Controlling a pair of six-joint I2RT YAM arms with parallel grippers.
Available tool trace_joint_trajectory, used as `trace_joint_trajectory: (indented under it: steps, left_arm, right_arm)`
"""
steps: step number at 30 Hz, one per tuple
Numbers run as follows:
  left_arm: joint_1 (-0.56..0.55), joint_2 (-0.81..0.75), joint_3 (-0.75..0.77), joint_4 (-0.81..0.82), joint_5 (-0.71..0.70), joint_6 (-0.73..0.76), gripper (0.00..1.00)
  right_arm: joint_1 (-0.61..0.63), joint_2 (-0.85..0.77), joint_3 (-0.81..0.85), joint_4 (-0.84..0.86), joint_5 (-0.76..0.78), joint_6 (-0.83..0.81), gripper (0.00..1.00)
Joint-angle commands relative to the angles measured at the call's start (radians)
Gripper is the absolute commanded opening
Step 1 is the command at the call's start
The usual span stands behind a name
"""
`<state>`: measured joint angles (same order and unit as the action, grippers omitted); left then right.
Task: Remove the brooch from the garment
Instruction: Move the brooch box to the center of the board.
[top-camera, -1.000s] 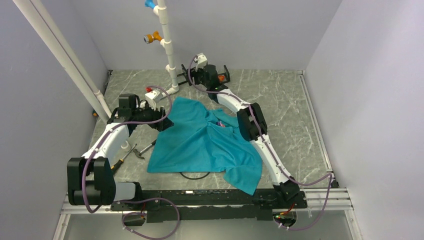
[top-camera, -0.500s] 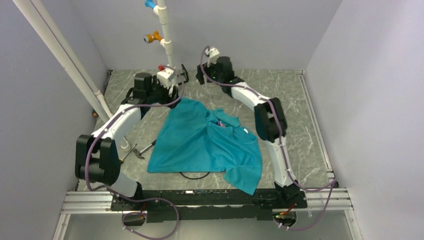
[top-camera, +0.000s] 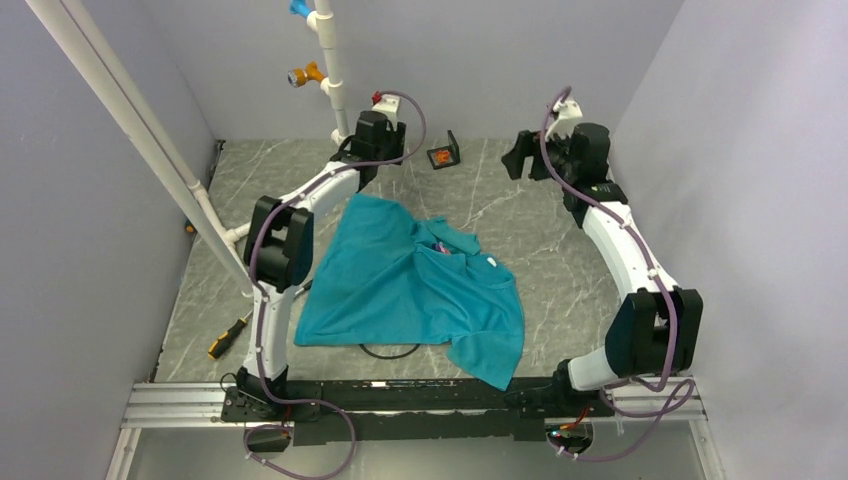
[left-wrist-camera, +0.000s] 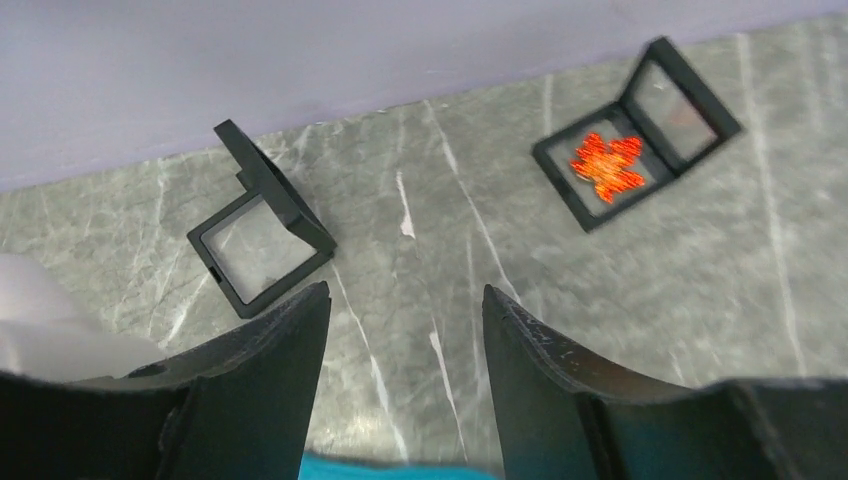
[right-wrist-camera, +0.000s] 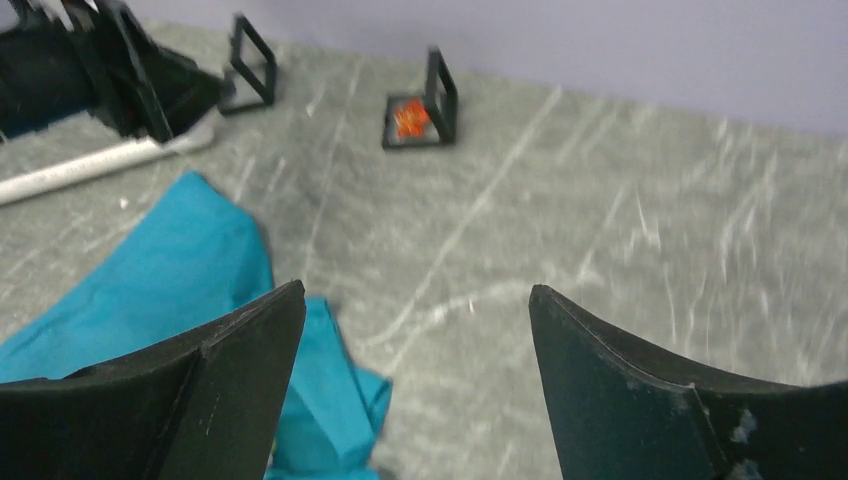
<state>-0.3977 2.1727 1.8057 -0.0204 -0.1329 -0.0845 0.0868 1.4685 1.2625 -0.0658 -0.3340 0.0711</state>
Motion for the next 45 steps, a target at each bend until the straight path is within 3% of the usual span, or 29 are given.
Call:
trace_joint_trajectory:
  steps: [1, 6, 11, 26, 31, 45]
  left_arm:
    - [-0.006, 0.105, 0.143, 0.026, -0.228, -0.080, 0.62]
    - [-0.006, 0.200, 0.260, -0.018, -0.348, -0.099, 0.65]
    - [-0.003, 0.252, 0.320, -0.042, -0.407, -0.112, 0.62]
    - [0.062, 0.320, 0.417, -0.161, -0.273, -0.304, 0.61]
    - [0.077, 0.333, 0.431, -0.168, -0.241, -0.342, 0.56]
    - [0.109, 0.361, 0.491, -0.234, -0.284, -0.405, 0.48]
  right_arm:
    - [-0.065, -0.076, -0.072, -0.082, -0.067, 0.051, 0.85]
    - [-0.111, -0.104, -0.093, -0.071, -0.095, 0.089, 0.85]
    - [-0.137, -0.102, -0.115, -0.025, -0.102, 0.127, 0.85]
    - [-0.177, -0.100, -0.117, -0.013, -0.117, 0.151, 0.86]
    - [-0.177, -0.091, -0.106, -0.018, -0.119, 0.157, 0.86]
    - [-0.189, -0.089, -0.091, -0.037, -0.120, 0.164, 0.87]
